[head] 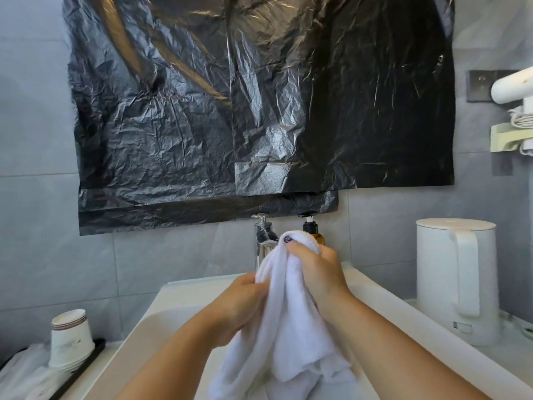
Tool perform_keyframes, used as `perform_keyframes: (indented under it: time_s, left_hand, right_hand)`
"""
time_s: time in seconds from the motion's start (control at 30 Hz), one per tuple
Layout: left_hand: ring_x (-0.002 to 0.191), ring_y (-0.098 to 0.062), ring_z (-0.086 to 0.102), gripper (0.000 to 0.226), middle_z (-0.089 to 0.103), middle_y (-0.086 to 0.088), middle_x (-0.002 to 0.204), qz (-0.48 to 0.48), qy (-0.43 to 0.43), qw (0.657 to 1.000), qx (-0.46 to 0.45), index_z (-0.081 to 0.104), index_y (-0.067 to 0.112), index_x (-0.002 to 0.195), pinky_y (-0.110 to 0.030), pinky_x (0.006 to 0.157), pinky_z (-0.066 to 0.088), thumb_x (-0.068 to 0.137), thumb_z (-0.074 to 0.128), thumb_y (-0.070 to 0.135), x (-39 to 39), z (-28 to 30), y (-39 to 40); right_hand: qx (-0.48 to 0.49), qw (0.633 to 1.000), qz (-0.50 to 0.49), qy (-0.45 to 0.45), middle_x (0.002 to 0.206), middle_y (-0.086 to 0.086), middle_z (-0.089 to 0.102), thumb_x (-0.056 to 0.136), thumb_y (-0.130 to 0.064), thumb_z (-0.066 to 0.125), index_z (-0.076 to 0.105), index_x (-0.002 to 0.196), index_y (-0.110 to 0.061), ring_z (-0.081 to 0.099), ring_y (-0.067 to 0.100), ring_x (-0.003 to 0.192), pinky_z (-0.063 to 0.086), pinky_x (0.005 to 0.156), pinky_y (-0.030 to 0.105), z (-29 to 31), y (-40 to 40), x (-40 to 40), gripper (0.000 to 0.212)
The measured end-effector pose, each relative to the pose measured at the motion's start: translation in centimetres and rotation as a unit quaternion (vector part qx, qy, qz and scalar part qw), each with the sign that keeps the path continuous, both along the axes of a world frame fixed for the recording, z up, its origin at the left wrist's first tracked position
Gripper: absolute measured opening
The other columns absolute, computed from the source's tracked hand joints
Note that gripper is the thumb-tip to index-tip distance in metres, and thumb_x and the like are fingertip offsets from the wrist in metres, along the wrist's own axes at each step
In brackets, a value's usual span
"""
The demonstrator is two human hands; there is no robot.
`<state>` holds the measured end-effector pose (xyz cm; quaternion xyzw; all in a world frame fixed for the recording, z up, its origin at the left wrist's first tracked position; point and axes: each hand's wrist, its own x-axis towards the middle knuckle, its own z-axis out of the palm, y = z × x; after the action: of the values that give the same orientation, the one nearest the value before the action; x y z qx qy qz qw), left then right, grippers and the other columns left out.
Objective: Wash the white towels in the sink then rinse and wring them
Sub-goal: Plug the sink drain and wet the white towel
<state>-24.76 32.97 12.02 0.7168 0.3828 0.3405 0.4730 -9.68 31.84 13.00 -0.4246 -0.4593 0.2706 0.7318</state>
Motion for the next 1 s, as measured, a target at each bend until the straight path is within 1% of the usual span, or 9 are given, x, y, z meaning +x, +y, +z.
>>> perform_keyframes:
  time_s: [0.07,0.2,0.33,0.53,0.63,0.73,0.83,0.9,1.0]
  left_hand:
    - [0.097,-0.028,0.072,0.025,0.076,-0.009,0.102,-0.002,0.03,0.999,0.013,0.072,0.009,0.103,-0.042,0.091,0.056,0.09,0.057,0.025,-0.1,-0.3,0.1]
    - [0.067,-0.015,0.053,0.025,0.062,-0.003,0.075,0.067,-0.006,0.996,0.066,0.062,0.003,0.079,-0.031,0.065,0.044,0.087,0.058,0.026,-0.4,-0.1,0.4]
    - [0.066,-0.015,0.04,0.023,0.047,0.0,0.067,0.16,-0.074,0.98,0.089,0.052,0.014,0.065,-0.032,0.063,0.033,0.087,0.055,0.021,-0.7,0.6,0.6]
    - [0.066,-0.017,0.048,0.019,0.056,-0.005,0.07,0.243,-0.201,0.939,0.137,0.061,0.002,0.083,-0.035,0.062,0.04,0.09,0.053,0.018,-1.1,0.7,1.3]
    - [0.065,-0.018,0.046,0.018,0.054,-0.003,0.067,0.272,-0.194,0.928,0.166,0.057,0.003,0.077,-0.037,0.06,0.039,0.088,0.051,0.017,-1.2,0.6,1.7]
    - [0.066,-0.019,0.045,0.023,0.053,-0.004,0.067,0.258,-0.169,0.94,0.143,0.054,0.002,0.076,-0.038,0.059,0.039,0.083,0.05,0.024,-1.1,0.7,1.7]
    - [0.064,-0.017,0.043,0.025,0.05,-0.002,0.068,0.235,-0.132,0.952,0.142,0.051,0.001,0.076,-0.035,0.06,0.036,0.086,0.052,0.024,-0.8,0.9,1.3]
    - [0.063,-0.017,0.04,0.025,0.045,-0.003,0.067,0.214,-0.141,0.956,0.145,0.047,0.004,0.071,-0.034,0.06,0.034,0.086,0.053,0.022,-0.6,0.9,0.8]
    - [0.062,-0.017,0.035,0.025,0.038,-0.005,0.064,0.193,-0.19,0.954,0.132,0.044,0.013,0.065,-0.028,0.057,0.029,0.088,0.056,0.015,-0.7,1.1,0.3]
  right_hand:
    - [-0.025,1.0,0.001,-0.01,0.091,0.008,0.072,0.072,-0.032,0.07,0.069,0.101,-0.013,0.07,0.021,0.083,0.052,0.067,0.029,-0.3,0.3,0.3,0.035]
    - [-0.052,0.998,-0.003,-0.047,0.077,0.002,0.069,0.083,-0.028,0.069,0.069,0.092,-0.014,0.062,0.013,0.066,0.045,0.055,0.023,-0.3,0.1,0.2,0.017]
    - [-0.098,0.993,-0.016,-0.061,0.08,0.001,0.069,0.07,-0.041,0.074,0.065,0.097,-0.013,0.06,0.01,0.06,0.041,0.044,0.016,0.2,-0.4,0.3,0.039]
    - [-0.116,0.97,0.155,-0.148,0.092,0.009,0.075,0.073,-0.019,0.081,0.072,0.089,-0.012,0.071,0.023,0.087,0.055,0.082,0.038,-0.3,-1.2,-0.4,0.019]
    - [-0.09,0.963,0.159,-0.197,0.074,0.0,0.069,0.077,-0.013,0.078,0.069,0.078,-0.013,0.063,0.013,0.071,0.05,0.066,0.031,-0.5,-1.2,-1.0,0.01]
    - [-0.074,0.977,0.082,-0.183,0.067,0.004,0.051,0.084,-0.018,0.072,0.063,0.072,-0.012,0.043,0.016,0.068,0.033,0.063,0.032,-0.4,-0.6,-1.2,0.016]
    - [-0.034,0.988,0.045,-0.142,0.07,0.007,0.049,0.076,-0.042,0.075,0.063,0.075,-0.008,0.045,0.017,0.069,0.035,0.066,0.033,0.0,-0.8,-1.0,0.036]
    - [-0.033,0.99,0.083,-0.111,0.076,0.008,0.049,0.062,-0.058,0.075,0.06,0.078,-0.002,0.048,0.019,0.073,0.036,0.07,0.035,0.1,-1.0,-0.8,0.06]
    - [-0.07,0.973,0.219,-0.035,0.089,0.016,0.057,0.062,-0.06,0.08,0.065,0.09,-0.001,0.055,0.027,0.083,0.041,0.079,0.04,0.2,-0.7,-0.2,0.067]
